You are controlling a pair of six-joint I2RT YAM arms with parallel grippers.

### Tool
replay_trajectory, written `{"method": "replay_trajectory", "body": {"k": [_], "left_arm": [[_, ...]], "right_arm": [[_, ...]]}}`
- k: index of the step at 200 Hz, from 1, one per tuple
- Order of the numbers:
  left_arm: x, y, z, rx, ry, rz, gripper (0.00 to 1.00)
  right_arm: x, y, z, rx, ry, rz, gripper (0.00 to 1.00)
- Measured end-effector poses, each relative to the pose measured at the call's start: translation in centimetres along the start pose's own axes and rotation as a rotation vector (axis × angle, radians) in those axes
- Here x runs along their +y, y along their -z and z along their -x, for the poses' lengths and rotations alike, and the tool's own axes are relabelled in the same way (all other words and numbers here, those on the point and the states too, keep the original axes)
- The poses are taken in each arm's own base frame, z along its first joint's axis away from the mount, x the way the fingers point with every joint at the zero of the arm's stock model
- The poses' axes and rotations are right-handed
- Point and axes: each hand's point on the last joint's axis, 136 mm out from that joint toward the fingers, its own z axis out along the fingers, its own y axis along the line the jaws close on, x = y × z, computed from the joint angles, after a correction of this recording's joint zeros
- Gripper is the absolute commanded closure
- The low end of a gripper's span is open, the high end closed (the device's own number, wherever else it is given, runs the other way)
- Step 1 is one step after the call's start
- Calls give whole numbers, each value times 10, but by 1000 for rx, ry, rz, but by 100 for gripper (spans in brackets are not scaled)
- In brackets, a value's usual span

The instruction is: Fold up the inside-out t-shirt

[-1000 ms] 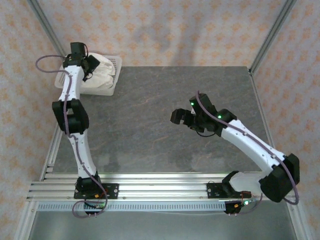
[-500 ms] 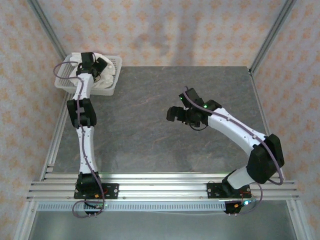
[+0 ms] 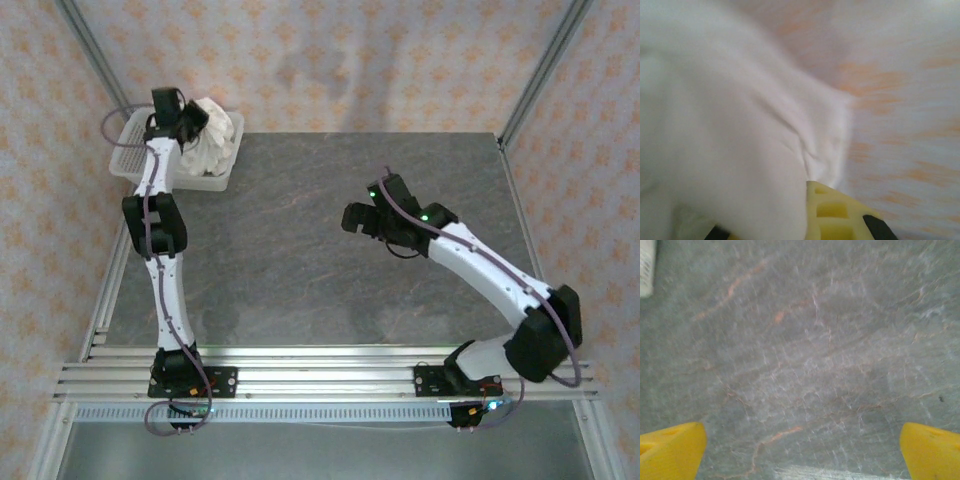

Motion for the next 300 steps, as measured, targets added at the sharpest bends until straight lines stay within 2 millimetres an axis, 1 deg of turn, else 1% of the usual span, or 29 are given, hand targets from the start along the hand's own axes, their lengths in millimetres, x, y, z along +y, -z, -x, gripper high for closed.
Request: {"method": "replay_trajectory", "body": {"k": [16,28,32,40,51,60,68,77,85,96,108,116,130,136,139,140,143,144,151,152,160,170,201,219,241,267,281,288,300], "left_arm": [[-73,57,24,-47,-63,-90,100],[-149,123,33,-94,-136,-192,100],[-163,138,33,-105,-152,-211,100],[-221,197,27,-137,-207,-312,100],[-287,273,3,-162,-284,-461,100],[-325,331,-26,-169,-339,-583,100],[-346,376,-59,-148,-380,-678,100],[-352,409,-85,-124,-411,-744,100],[-350,429,-102,-112,-428,-780,100],[-338,427,-112,-115,-431,-764,100],[-315,395,-131,-86,-434,-694,100],[-288,360,-162,-9,-445,-616,100],[-238,306,-219,132,-469,-486,70],[-201,278,-254,227,-492,-388,60],[-197,276,-257,235,-494,-377,55],[-181,268,-269,267,-501,-339,54],[-172,263,-277,287,-509,-314,49],[-159,259,-286,316,-515,-281,47],[-138,254,-299,356,-527,-227,38],[-122,251,-307,382,-536,-184,38],[-98,252,-317,422,-564,-114,35],[-87,260,-315,427,-589,-77,33],[-116,316,-271,274,-601,-185,31],[-116,332,-271,262,-577,-226,31],[-91,323,-306,356,-535,-206,31],[-26,306,-378,572,-558,-54,28],[-1,306,-399,646,-570,11,28],[9,304,-406,675,-574,42,28],[19,299,-414,702,-569,78,26]], "right_arm": [[4,19,14,-78,-29,37,1],[6,30,21,-123,-47,60,1],[5,33,23,-135,-53,65,1],[5,38,25,-153,-63,72,1],[4,41,26,-166,-72,76,1],[3,43,27,-172,-78,78,1],[2,44,26,-173,-78,75,1],[-1,47,24,-176,-79,73,1],[-4,51,24,-184,-81,71,1],[-9,59,25,-200,-88,69,1],[-16,71,27,-227,-101,69,1],[-22,79,28,-247,-111,70,1],[-33,92,27,-277,-129,67,1],[-38,96,25,-286,-135,64,1],[-40,98,25,-291,-138,62,1],[-41,98,24,-291,-139,62,1],[-44,100,23,-294,-141,60,1],[-45,100,22,-294,-142,58,1],[-50,101,19,-295,-147,48,1],[-51,101,18,-295,-148,47,1],[-55,101,15,-295,-151,40,1],[-61,100,12,-292,-154,25,1],[-64,82,7,-249,-129,-17,1],[-63,59,3,-190,-82,-59,0],[-60,16,-6,-61,-25,-110,0],[-65,-32,-31,81,7,-143,2],[-73,-49,-44,137,11,-158,5],[-78,-58,-52,169,8,-167,10],[-81,-71,-61,213,6,-165,36]]}}
